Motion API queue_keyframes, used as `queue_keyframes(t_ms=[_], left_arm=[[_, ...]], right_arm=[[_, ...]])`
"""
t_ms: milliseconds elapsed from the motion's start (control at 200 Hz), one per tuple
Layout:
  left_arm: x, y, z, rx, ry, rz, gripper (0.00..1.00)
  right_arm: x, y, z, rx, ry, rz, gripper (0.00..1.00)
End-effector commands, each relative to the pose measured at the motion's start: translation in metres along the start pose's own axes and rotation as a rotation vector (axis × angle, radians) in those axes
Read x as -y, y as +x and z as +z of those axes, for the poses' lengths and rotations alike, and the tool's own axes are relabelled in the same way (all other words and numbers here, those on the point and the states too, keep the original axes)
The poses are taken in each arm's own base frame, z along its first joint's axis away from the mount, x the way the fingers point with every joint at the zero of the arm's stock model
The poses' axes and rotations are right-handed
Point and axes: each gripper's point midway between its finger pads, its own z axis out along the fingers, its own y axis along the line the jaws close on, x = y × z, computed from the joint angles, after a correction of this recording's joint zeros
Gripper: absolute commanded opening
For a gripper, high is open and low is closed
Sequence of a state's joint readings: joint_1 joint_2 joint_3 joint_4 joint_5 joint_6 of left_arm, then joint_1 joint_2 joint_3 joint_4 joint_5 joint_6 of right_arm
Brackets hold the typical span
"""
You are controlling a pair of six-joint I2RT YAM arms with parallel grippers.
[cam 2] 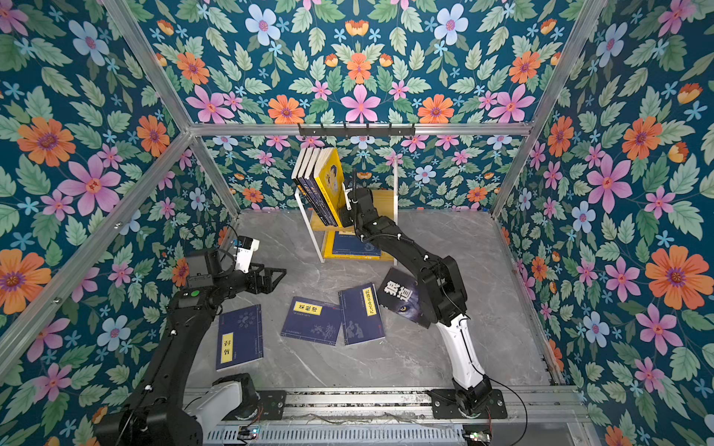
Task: Stacking books/files
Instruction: Move the book to the bookshelf, then pick up the book at the center of the table.
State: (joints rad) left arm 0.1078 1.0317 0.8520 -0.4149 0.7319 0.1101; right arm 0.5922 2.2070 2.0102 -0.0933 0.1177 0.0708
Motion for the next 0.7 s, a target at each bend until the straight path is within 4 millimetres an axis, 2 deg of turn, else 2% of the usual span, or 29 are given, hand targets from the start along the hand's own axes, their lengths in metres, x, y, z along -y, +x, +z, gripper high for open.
queue_keyframes(t_ms=[0,230,375,510,610,630,645,695], left_arm=[[0.0,-0.003,0.0,0.014,0.002,0.012,1.0],[-0.001,-0.004,0.0,0.022,0.004,0.0,1.0],[-0.003,-0.005,-0.001,0.027,-0.004,-0.004,1.0],[-0.004,-0.005,0.001,0.029,0.006,-0.041,1.0],[-0.004,-0.004,0.005,0.035,0.026,-0.076,1.0],[-0.004,-0.004,0.006,0.037,0.032,-0.08,1.0],[-0.004,-0.004,0.006,0.039,0.035,-0.081,1.0],[-0.003,-0.003,0.008,0.037,0.046,-0.089,1.0]], right_arm=[[-0.003,-0.005,-0.018,-0.012,-0.007,-0.021,0.0],[0.008,-0.024,-0.057,0.019,0.037,-0.036,0.0],[0.009,-0.028,-0.086,0.022,0.031,-0.019,0.01],[0.011,-0.018,-0.118,0.01,0.011,0.04,0.05],[0.008,-0.004,-0.142,-0.012,-0.031,0.08,0.11],[0.008,0.005,-0.142,-0.029,-0.032,0.087,0.12],[0.008,-0.002,-0.154,-0.008,-0.04,0.094,0.13],[0.009,0.005,-0.163,-0.011,-0.044,0.106,0.16]])
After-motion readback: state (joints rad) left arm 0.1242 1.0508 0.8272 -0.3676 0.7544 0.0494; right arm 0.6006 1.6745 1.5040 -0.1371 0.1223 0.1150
